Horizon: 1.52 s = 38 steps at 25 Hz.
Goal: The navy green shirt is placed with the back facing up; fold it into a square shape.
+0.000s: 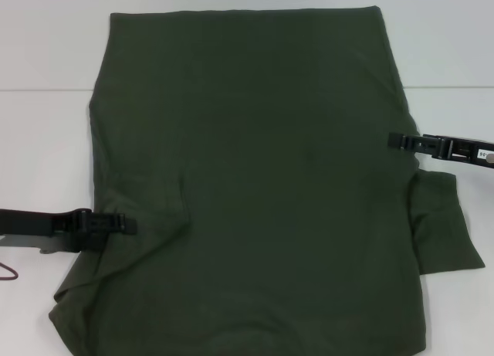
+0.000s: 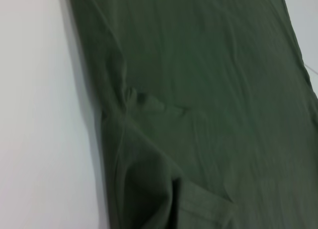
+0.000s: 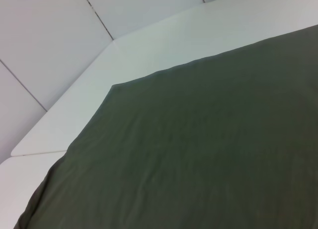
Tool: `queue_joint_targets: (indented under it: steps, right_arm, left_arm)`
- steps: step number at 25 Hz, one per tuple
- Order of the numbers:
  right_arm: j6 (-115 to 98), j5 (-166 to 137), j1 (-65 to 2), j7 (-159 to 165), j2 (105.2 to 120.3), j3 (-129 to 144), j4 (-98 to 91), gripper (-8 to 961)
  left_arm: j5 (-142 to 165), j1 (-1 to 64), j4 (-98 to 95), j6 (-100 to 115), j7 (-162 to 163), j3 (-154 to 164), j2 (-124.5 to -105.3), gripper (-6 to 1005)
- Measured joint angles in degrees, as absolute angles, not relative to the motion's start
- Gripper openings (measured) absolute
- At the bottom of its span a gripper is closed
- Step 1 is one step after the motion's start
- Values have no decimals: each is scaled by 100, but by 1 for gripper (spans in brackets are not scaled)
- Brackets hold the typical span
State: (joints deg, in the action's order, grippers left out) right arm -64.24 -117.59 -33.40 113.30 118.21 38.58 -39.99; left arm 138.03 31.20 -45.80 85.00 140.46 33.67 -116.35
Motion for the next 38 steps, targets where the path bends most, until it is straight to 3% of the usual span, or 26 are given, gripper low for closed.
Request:
queue_joint_targets:
  steps: [18,23,29,34,36,38]
  right_arm:
    - [-6431,-11760,-3356,11329,11830,3858,-3999,922]
    - [-6439,-11760,-3365,11329,11827,3858,-3999,922]
    - [-6461,-11725,-3343,11381,11785,3853,-4002,921]
    - [-6597,-11783,-3338,11685,11577,3893,-3998,921]
    - [-6824,-11894,-3337,11902,11411,3910,-3996,921]
    - [-7265,-12227,-3385,12325,11150,3912,-3996,920]
  left_arm:
    - [13776,3119,-4439,8593,14011,3456,-11667,843]
    - [13390,3158,-4456,9443,13254,3395,-11704,843]
    - [13085,2821,-4540,10190,12409,2716,-11538,842]
    - [13008,2592,-4510,10261,11268,2447,-11583,842]
    - [13002,2526,-4525,10246,10958,2441,-11643,842]
    - [12986,2506,-4519,10165,10910,2399,-11666,842]
